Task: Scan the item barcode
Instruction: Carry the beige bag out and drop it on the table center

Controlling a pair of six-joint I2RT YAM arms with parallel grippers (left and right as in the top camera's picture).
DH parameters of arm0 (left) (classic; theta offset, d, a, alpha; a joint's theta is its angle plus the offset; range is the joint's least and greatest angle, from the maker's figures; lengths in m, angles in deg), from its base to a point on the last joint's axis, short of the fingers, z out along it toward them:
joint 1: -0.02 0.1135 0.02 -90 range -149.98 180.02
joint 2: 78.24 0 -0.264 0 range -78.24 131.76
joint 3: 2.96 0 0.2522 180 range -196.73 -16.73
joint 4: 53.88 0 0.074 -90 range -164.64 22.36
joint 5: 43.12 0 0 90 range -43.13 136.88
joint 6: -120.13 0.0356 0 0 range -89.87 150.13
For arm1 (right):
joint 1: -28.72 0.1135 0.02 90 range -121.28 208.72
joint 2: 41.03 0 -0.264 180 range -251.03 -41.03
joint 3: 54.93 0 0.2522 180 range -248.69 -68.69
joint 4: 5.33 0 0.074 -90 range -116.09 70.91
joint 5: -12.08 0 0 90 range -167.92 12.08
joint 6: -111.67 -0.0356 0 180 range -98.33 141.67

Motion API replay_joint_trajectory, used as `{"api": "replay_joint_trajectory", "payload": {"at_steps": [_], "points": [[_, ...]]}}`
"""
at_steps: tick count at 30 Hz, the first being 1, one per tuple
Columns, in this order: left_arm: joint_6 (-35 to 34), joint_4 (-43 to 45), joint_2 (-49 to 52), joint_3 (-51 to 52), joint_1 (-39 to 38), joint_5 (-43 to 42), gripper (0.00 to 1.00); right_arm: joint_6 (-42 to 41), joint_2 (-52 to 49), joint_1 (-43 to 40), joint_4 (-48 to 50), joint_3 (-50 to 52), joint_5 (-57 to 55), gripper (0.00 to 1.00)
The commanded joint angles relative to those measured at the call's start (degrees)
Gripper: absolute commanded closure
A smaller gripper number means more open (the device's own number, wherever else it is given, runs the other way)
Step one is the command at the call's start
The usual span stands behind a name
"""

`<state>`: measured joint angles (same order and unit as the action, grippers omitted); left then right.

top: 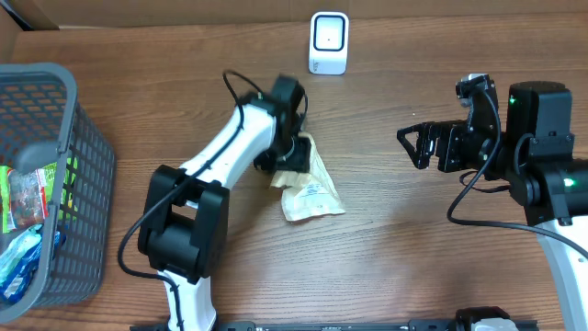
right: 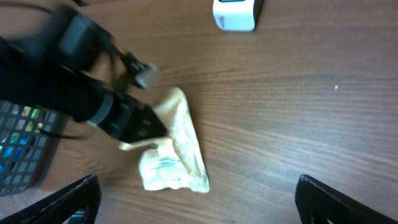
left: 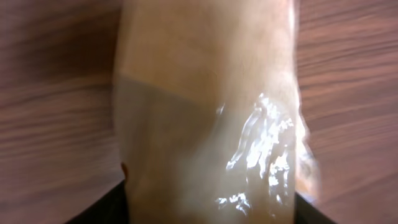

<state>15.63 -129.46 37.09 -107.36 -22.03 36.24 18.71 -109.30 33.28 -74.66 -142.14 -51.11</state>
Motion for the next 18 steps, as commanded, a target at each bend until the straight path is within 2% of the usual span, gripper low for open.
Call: {"api": "replay_joint_trajectory", "payload": {"at_steps": [1,4,5,8,9,14,18], "points": [[-0.52,-9.11,-4.5,-17.53,3.76,3.06,0.47,0.2,0.2,0.26,0.09,-1.2,0.31,0.0],[-0.52,-18.4,-7.15,-30.53,7.39,4.96,0.43,0.2,0.2,0.26,0.09,-1.2,0.28,0.0],[-0.52,-23.21,-8.63,-37.24,9.92,5.35,0.37,0.2,0.2,0.26,0.07,-1.2,0.31,0.0],[-0.55,-28.96,-11.13,-45.27,14.67,4.55,0.23,0.2,0.2,0.26,0.02,-1.2,0.31,0.0],[-0.52,-30.38,-12.09,-46.93,16.35,3.96,0.21,0.2,0.2,0.26,-0.07,-1.2,0.31,0.0],[-0.15,-34.97,-17.46,-47.95,24.59,4.2,0.24,0.17,0.2,0.26,-0.52,-1.2,0.33,0.0],[-3.13,-34.73,-17.68,-47.8,26.25,6.62,0.27,0.17,0.2,0.26,-1.16,-1.2,0.31,0.0]]}}
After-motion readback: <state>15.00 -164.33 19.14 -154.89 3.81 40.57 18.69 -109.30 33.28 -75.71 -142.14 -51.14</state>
